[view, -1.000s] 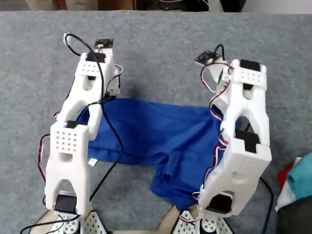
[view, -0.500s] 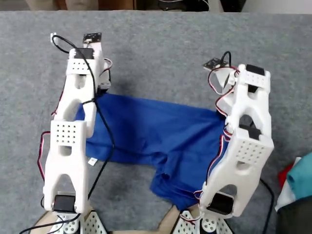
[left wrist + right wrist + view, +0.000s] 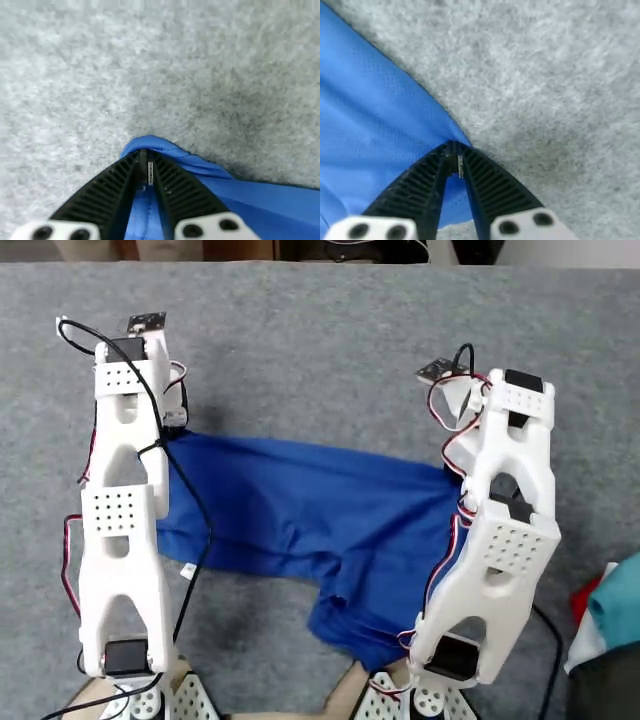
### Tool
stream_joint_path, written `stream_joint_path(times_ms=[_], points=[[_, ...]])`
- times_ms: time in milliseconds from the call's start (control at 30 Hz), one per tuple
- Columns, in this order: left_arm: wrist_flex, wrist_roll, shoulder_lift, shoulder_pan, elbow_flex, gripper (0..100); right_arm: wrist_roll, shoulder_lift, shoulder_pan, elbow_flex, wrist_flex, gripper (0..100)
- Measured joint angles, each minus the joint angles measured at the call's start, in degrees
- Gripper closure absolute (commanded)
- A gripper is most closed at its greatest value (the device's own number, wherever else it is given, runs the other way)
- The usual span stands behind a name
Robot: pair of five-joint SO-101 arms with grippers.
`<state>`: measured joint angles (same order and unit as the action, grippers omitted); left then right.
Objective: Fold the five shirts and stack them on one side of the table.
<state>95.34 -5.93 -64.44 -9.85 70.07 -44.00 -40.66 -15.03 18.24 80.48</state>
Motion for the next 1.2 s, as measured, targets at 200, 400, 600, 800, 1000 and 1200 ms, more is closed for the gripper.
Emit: stream_joint_path(times_ms=[200,400,600,800,1000,1200], points=[[2.90,0.18,0.00,-2.11,10.37,98,0.00,0.00,0.00,0.26,0.09,99.2],[4.92,7.12,0.53,-1.49,21.89,98,0.70,5.36,-0.26,4.57,6.07,99.2],[5.01,6.42,7.12,3.60,12.22,98,0.70,19.60,2.37,5.27,11.69,99.2],[5.01,0.53,16.18,8.26,-11.87,98,0.70,27.78,4.75,-1.67,13.27,99.2],[-0.18,-2.81,25.14,8.88,-36.92,98,0.70,34.81,6.59,-22.51,3.96,99.2],[-15.03,-4.31,37.71,8.62,-62.68,98,0.70,45.01,10.29,-44.57,-7.91,99.1]])
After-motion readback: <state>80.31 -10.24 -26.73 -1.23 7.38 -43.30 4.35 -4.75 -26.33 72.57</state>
